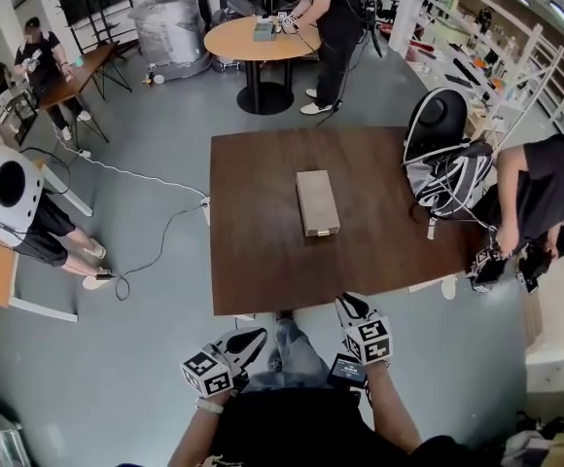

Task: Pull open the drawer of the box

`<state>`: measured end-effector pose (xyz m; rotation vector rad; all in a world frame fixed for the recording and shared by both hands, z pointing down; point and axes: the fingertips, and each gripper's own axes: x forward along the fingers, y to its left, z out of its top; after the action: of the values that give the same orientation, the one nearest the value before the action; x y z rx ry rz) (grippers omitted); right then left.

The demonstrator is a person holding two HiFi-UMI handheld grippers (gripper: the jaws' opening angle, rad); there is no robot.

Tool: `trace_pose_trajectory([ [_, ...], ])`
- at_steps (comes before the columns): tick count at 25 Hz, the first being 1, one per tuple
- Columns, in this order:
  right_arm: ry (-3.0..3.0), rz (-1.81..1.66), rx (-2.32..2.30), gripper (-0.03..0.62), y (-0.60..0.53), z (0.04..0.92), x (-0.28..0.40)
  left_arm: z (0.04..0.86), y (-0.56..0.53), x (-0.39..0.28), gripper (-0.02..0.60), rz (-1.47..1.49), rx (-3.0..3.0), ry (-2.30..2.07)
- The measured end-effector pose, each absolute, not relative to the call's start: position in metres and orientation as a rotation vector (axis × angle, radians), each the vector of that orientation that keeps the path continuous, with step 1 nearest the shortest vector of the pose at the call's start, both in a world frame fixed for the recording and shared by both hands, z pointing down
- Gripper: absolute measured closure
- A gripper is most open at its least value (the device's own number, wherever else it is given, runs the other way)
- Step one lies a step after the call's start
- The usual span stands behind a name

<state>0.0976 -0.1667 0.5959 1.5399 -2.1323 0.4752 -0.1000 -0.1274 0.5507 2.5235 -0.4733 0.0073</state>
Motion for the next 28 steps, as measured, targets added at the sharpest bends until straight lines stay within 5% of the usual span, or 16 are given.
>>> trace_pose_trajectory([
  [28, -1.847, 0.856, 1.654, 0.416, -0.377, 0.765, 0.167, 0.566, -0.277, -0.081, 0.578, 0.199, 2.467, -0.580],
])
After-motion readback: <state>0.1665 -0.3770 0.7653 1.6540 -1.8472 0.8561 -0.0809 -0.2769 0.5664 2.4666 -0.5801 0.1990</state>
